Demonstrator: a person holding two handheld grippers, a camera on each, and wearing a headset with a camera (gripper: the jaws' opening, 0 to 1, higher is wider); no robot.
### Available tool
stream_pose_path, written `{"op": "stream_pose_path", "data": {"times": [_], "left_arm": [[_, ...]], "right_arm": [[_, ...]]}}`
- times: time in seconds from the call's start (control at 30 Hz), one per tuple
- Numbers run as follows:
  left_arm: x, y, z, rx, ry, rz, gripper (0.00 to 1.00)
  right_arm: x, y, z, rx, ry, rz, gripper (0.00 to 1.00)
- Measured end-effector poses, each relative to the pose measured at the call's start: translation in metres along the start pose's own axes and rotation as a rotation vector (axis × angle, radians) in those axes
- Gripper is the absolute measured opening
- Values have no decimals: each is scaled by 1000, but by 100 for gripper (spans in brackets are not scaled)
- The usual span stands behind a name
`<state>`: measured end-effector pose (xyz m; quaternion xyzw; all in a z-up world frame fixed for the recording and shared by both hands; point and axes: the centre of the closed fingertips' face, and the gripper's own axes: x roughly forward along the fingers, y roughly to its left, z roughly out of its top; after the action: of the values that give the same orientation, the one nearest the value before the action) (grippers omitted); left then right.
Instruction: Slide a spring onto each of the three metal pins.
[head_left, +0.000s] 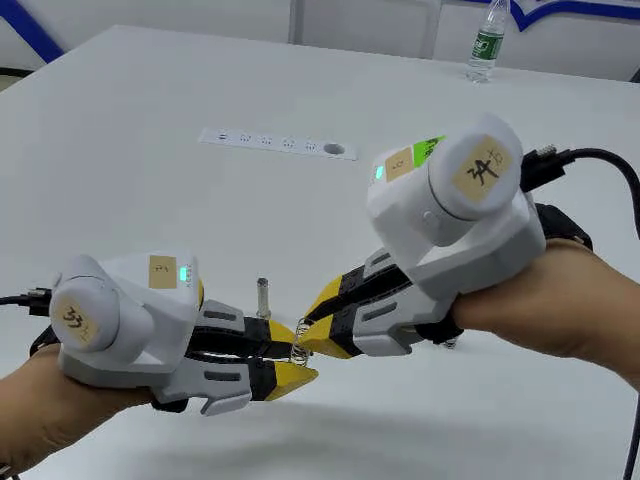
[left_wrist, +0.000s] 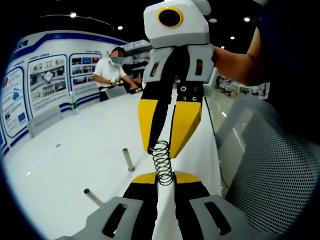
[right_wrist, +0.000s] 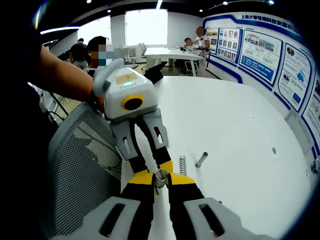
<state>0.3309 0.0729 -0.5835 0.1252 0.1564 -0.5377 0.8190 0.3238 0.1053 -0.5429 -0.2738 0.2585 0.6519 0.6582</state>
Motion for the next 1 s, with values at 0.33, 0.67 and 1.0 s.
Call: {"op": "stream_pose_path", "data": {"times": [0.33, 0.67, 1.0], "left_arm": [[1, -2, -2, 4, 7, -6, 12], [-8, 7, -4, -30, 2, 30, 23], [-23, 16, -7, -73, -16, 88, 34]], "right_arm": [[3, 2, 0, -7, 2, -3, 11], [-10, -12, -4, 19, -7, -45, 11], [-31, -39, -10, 63, -27, -131, 11]]}}
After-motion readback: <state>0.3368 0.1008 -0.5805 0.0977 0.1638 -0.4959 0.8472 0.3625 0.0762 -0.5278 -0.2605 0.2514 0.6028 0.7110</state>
